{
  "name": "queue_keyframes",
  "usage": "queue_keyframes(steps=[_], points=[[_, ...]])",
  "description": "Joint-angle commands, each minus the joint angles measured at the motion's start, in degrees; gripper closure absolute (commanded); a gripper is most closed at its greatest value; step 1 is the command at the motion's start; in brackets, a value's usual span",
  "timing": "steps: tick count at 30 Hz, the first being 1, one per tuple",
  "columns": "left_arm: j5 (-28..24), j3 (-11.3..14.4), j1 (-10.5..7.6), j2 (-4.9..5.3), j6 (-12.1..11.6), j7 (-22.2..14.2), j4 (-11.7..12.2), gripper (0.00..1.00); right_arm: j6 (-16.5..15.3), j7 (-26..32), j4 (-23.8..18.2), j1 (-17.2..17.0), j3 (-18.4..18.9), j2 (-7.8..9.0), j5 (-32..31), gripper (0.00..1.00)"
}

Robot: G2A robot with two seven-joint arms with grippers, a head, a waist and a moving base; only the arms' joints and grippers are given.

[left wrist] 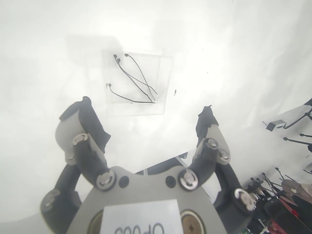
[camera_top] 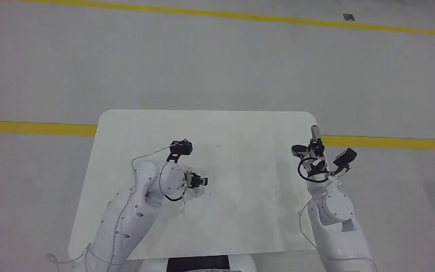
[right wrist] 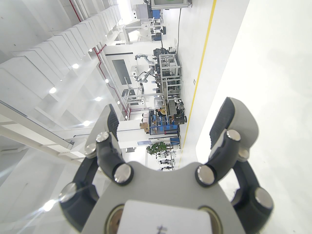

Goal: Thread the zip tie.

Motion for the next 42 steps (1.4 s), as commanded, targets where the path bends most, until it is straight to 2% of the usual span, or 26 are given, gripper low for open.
queue_keyframes(steps=[1, 4, 10, 20, 32, 36, 39, 42], points=[[1.54, 0.19, 0.18, -0.06, 0.0, 0.0, 0.05, 0.0, 0.0, 0.0, 0.0, 0.0, 0.0, 0.0, 0.0, 0.0], [0.49, 1.01, 0.61, -0.13, 0.0, 0.0, -0.94, 0.0, 0.0, 0.0, 0.0, 0.0, 0.0, 0.0, 0.0, 0.0], [2.88, 1.89, 1.29, 0.61, 0.0, 0.0, -3.47, 0.0, 0.0, 0.0, 0.0, 0.0, 0.0, 0.0, 0.0, 0.0], [5.61, 2.38, 1.61, 1.5, 0.0, 0.0, -3.59, 0.0, 0.0, 0.0, 0.0, 0.0, 0.0, 0.0, 0.0, 0.0], [5.94, 2.06, 1.5, 1.49, 0.0, 0.0, -3.4, 0.0, 0.0, 0.0, 0.0, 0.0, 0.0, 0.0, 0.0, 0.0], [4.93, 2.08, 1.63, 1.46, 0.0, 1.86, -3.67, 0.0, 0.0, 0.0, 0.0, 0.0, 0.0, 0.0, 0.0, 0.0], [4.63, 1.06, 1.65, 1.0, 0.0, 0.47, -3.85, 0.0, 0.0, 0.0, 0.0, 0.0, 0.0, 0.0, 0.0, 0.0], [5.49, 0.18, 2.01, 0.06, 0.0, 0.0, -3.58, 0.0, 0.0, 0.0, 0.0, 0.0, 0.0, 0.0, 0.0, 0.0]])
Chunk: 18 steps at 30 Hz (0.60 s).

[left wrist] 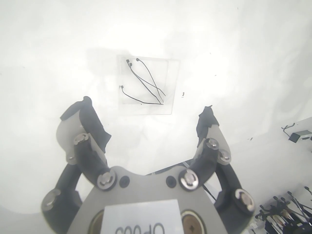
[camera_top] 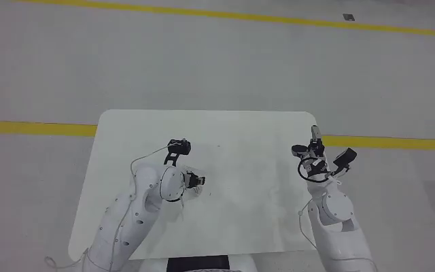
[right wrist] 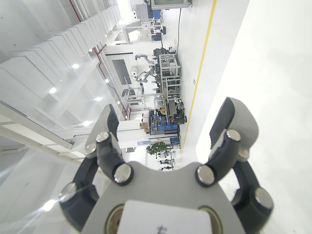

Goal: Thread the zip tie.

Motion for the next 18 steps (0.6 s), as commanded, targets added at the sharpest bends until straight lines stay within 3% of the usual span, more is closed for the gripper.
queue_keyframes(steps=[1, 6, 11, 12, 15, 18], points=[[0.56, -0.32, 0.28, -0.69, 0.0, 0.04, 0.26, 0.0, 0.0, 0.0, 0.0, 0.0, 0.0, 0.0, 0.0, 0.0], [-0.03, -1.28, 0.99, -2.46, 0.0, 0.04, 0.2, 0.0, 0.0, 0.0, 0.0, 0.0, 0.0, 0.0, 0.0, 0.0], [1.05, -2.06, 1.46, -3.62, 0.0, 0.04, 0.04, 0.01, 0.0, 0.0, 0.0, 0.0, 0.0, 0.0, 0.0, 0.0], [1.27, -2.14, 1.58, -3.81, 0.0, 0.04, 0.02, 0.19, 0.0, 0.0, 0.0, 0.0, 0.0, 0.0, 0.0, 0.0], [2.1, -2.39, 2.0, -4.31, 0.0, 0.04, -0.03, 0.54, 0.0, 0.0, 0.0, 0.0, 0.0, 0.0, 0.0, 0.0], [2.75, -2.7, 2.38, -4.64, 0.0, 0.04, -0.05, 0.59, 0.0, 0.0, 0.0, 0.0, 0.0, 0.0, 0.0, 0.0]])
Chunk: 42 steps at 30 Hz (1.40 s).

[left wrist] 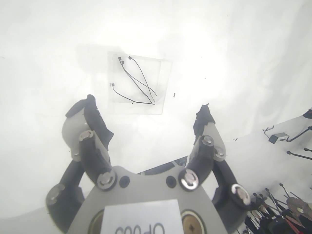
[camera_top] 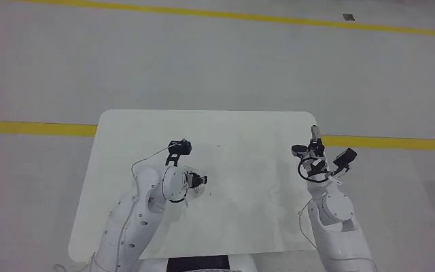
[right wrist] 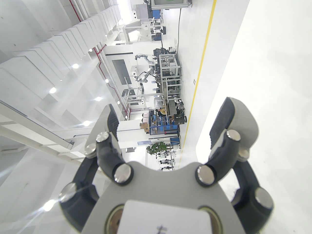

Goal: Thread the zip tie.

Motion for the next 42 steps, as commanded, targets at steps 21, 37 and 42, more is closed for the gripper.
queue_keyframes(steps=[21, 37, 42], points=[[-4.52, -0.55, -3.64, 0.89, 0.0, 0.0, 7.54, 0.76, 0.0, 0.0, 0.0, 0.0, 0.0, 0.0, 0.0, 0.0], [-8.89, 1.14, -8.65, 1.91, 0.0, 0.0, 14.84, 0.78, 0.0, 0.0, 0.0, 0.0, 0.0, 0.0, 0.0, 0.0], [-9.97, 1.93, -9.75, 1.8, 0.0, 0.0, 16.57, 0.82, 0.0, 0.0, 0.0, 0.0, 0.0, 0.0, 0.0, 0.0]])
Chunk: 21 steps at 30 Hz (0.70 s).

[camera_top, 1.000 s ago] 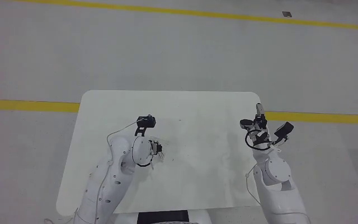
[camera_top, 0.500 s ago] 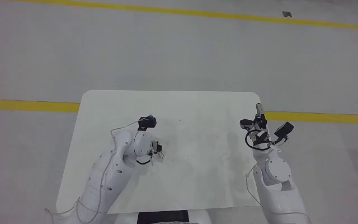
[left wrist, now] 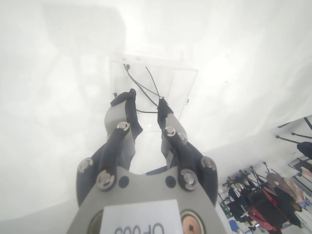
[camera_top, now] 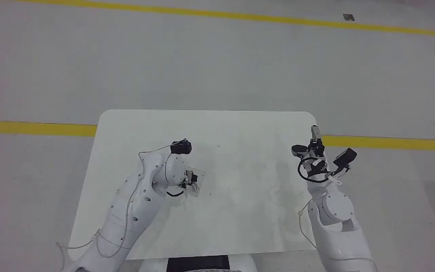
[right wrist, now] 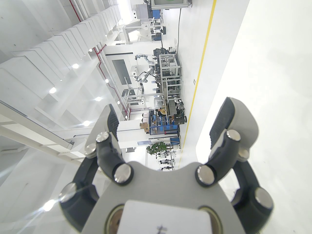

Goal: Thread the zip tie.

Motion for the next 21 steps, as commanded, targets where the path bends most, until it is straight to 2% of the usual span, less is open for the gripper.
queue_keyframes(steps=[1, 10, 13, 21], points=[[-0.31, 0.43, -0.37, -0.08, 0.0, 0.0, 0.53, 0.83, 0.0, 0.0, 0.0, 0.0, 0.0, 0.0, 0.0, 0.0], [0.71, 1.66, -1.32, -0.74, 0.0, 0.0, 2.64, 0.8, 0.0, 0.0, 0.0, 0.0, 0.0, 0.0, 0.0, 0.0], [1.74, 1.84, -1.41, -1.1, 0.0, 0.0, 3.15, 0.83, 0.0, 0.0, 0.0, 0.0, 0.0, 0.0, 0.0, 0.0], [3.17, 1.66, -1.55, -2.21, 0.0, 0.08, 4.61, 0.8, 0.0, 0.0, 0.0, 0.0, 0.0, 0.0, 0.0, 0.0]])
